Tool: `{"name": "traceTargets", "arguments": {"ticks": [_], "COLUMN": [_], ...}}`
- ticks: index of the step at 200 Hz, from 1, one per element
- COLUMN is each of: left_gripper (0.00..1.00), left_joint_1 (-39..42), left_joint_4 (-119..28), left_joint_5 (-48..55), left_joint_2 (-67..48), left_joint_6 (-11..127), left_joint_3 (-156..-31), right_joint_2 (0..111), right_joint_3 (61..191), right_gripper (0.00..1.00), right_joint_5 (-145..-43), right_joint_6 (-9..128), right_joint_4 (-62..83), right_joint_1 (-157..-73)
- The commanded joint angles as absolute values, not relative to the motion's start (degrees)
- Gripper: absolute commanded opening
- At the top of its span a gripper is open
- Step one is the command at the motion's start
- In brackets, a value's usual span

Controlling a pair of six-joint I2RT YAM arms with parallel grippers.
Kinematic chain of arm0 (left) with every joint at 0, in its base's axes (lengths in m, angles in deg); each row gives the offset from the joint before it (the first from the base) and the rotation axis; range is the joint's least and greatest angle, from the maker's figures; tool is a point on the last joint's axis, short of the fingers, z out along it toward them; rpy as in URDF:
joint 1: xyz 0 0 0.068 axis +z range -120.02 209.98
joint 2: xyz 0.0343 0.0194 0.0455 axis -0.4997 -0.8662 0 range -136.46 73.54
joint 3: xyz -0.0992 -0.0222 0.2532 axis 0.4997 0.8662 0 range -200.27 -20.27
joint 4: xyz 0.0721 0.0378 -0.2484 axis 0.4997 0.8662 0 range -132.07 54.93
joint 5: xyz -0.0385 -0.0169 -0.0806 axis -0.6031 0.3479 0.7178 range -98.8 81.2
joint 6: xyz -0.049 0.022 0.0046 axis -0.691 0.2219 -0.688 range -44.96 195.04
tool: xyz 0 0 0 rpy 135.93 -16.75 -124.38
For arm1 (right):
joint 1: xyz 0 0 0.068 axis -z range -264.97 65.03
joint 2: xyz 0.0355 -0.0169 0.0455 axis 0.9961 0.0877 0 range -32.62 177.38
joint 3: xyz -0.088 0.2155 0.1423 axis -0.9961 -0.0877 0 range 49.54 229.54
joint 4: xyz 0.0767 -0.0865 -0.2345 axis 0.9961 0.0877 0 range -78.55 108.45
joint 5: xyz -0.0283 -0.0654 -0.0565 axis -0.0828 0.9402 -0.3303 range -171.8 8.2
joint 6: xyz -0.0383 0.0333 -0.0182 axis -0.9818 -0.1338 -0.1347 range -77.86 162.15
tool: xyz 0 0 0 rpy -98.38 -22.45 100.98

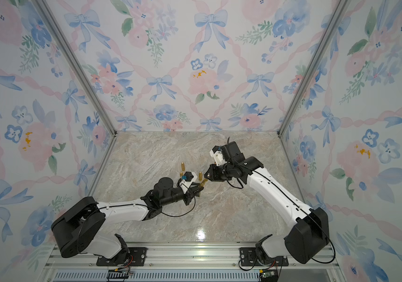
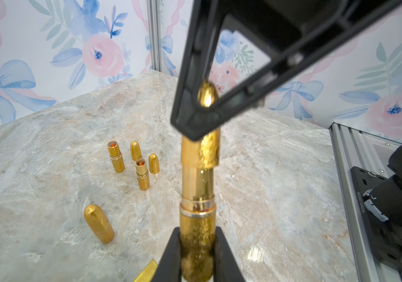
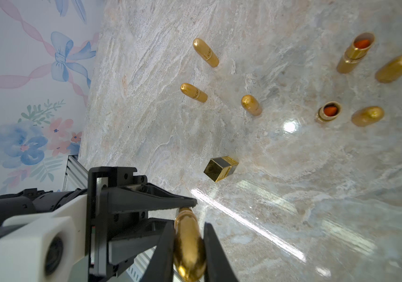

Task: Open the lipstick cap
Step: Open the cover of the lipstick, then place the cover at the center of the board.

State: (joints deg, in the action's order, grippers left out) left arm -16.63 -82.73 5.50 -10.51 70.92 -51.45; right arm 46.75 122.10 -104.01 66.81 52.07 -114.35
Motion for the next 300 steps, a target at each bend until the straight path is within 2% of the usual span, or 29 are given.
{"name": "traceTargets", "arguments": {"ticks": [1, 34, 71, 144, 214, 300], "left_gripper": [0.00, 0.00, 0.00, 0.00, 0.00, 0.00], "left_joint_1": [-16.3, -16.3, -16.4, -17.1, -17.4, -17.4], "left_joint_4": [-79.8, -79.4, -79.5, -79.8, -80.1, -80.1], "left_joint_5": [4.2, 5.1, 5.9, 5.4, 3.2, 1.5], "left_joint_2": [-9.5, -8.2, -6.7, -6.3, -6.2, -6.2], "left_joint_6": [70.5, 70.4, 69.8, 68.2, 68.5, 68.8], "left_joint_3": [-49.9, -49.8, -50.4, -51.7, -52.2, -52.2], "right_joint_2": [44.5, 44.0, 44.9, 50.5, 58.5, 63.9], "right_joint_3": [124.0, 122.0, 116.3, 103.8, 102.1, 103.0], "right_gripper": [0.20, 0.20, 0.20, 0.19, 0.18, 0.19], "right_joint_5": [-102.9, -101.1, -93.0, -79.7, -75.1, -72.9], "right_joint_6": [65.9, 65.2, 63.9, 64.9, 65.8, 65.1], "right_joint_4": [54.8, 54.7, 52.3, 38.4, 29.3, 26.8], "right_joint_1": [-112.7, -111.4, -110.6, -111.1, -112.2, -113.6]}}
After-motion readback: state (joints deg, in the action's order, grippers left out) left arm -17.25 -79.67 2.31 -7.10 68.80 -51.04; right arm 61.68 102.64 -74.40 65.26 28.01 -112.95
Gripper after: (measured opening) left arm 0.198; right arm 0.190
